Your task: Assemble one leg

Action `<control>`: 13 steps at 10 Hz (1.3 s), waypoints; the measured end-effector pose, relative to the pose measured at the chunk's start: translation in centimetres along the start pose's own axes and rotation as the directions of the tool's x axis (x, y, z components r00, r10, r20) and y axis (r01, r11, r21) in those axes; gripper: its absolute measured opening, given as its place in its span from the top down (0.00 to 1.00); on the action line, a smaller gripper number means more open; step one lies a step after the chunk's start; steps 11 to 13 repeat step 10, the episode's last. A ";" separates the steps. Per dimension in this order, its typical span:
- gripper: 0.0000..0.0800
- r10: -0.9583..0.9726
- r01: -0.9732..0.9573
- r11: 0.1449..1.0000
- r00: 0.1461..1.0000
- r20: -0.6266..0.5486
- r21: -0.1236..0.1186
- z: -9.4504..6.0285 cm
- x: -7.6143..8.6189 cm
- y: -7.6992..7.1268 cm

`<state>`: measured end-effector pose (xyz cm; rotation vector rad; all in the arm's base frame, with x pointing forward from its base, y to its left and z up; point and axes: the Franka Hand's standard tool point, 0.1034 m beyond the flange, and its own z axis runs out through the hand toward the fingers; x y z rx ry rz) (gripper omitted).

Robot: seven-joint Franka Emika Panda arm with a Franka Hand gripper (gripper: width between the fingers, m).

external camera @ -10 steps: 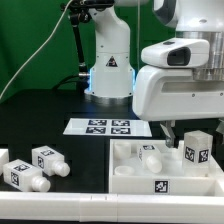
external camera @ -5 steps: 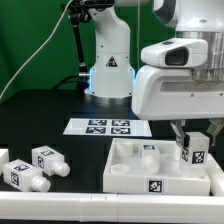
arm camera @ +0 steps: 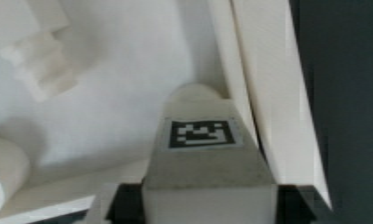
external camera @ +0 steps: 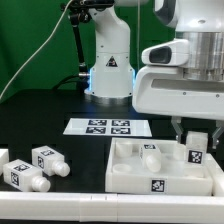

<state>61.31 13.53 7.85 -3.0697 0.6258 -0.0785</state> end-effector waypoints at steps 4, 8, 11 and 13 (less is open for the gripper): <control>0.64 0.309 -0.309 0.951 0.951 -0.015 -0.024 0.0 0.5 1.8; 0.44 0.264 -0.264 0.964 0.965 -0.004 -0.038 -1.3 0.7 2.1; 0.21 0.263 -0.263 0.964 0.965 -0.003 -0.031 -2.2 0.6 2.0; 0.21 0.263 -0.263 0.964 0.965 -0.003 -0.031 -2.2 0.6 2.0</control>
Offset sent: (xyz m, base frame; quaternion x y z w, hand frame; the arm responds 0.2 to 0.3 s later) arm -0.0032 0.0055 -0.0043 0.0031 0.0006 0.1997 0.9799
